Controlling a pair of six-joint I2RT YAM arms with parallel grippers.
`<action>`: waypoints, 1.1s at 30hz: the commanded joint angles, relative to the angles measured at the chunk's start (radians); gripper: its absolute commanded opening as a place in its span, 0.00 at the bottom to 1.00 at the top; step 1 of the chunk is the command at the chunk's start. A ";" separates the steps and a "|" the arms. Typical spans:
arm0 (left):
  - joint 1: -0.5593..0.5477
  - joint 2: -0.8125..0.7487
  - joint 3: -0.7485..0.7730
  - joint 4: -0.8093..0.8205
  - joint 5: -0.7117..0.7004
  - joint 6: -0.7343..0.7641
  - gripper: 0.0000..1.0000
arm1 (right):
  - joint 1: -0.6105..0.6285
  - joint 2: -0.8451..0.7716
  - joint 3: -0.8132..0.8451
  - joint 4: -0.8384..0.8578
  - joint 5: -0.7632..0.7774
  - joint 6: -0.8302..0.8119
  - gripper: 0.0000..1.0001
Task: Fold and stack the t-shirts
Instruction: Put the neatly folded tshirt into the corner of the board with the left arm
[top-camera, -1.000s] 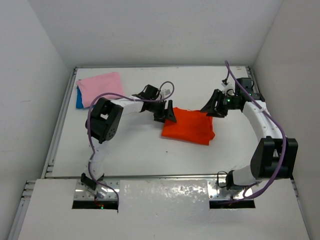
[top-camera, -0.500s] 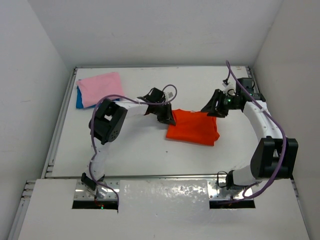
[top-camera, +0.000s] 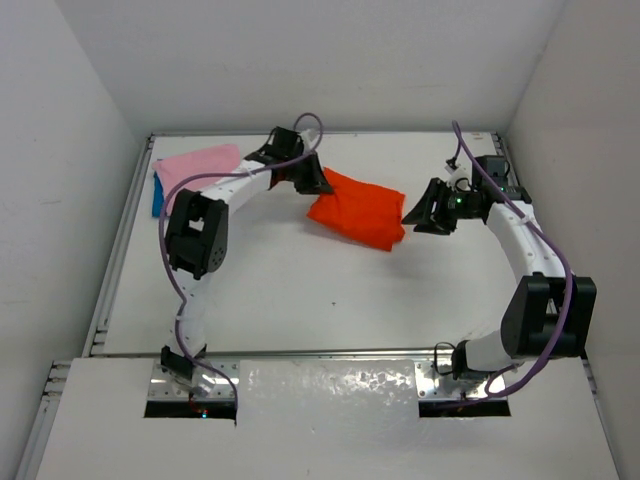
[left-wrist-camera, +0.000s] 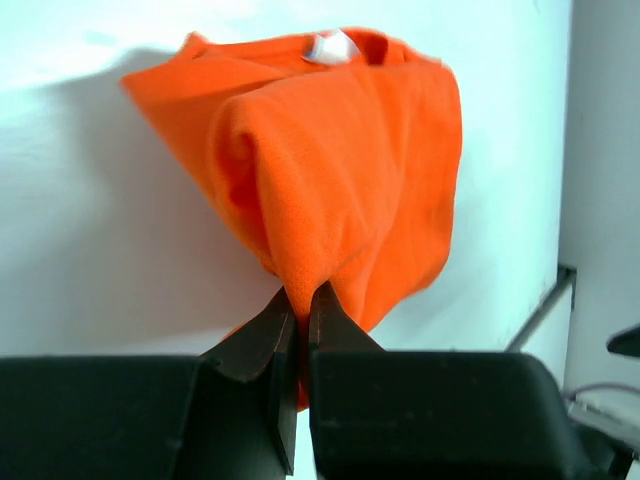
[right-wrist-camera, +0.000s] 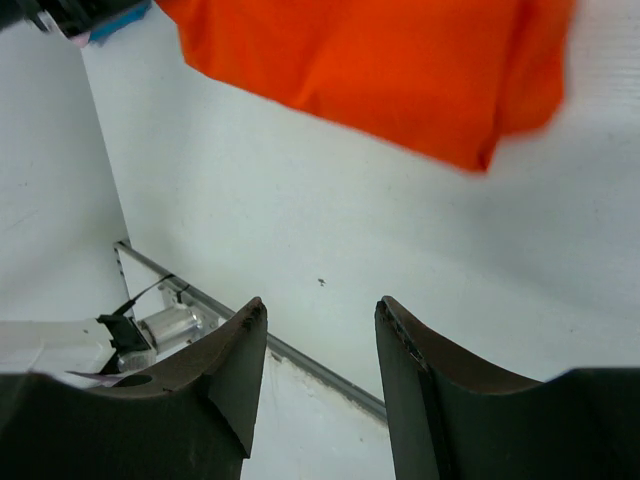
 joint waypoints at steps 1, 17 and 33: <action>0.057 -0.009 0.056 -0.080 -0.012 0.042 0.00 | -0.005 -0.032 0.006 0.031 -0.015 0.007 0.47; 0.241 0.058 0.295 -0.245 -0.040 0.149 0.00 | -0.005 -0.015 -0.020 0.027 -0.010 -0.006 0.46; 0.490 -0.040 0.347 -0.171 0.069 0.201 0.00 | -0.004 -0.021 -0.052 0.024 -0.013 -0.006 0.45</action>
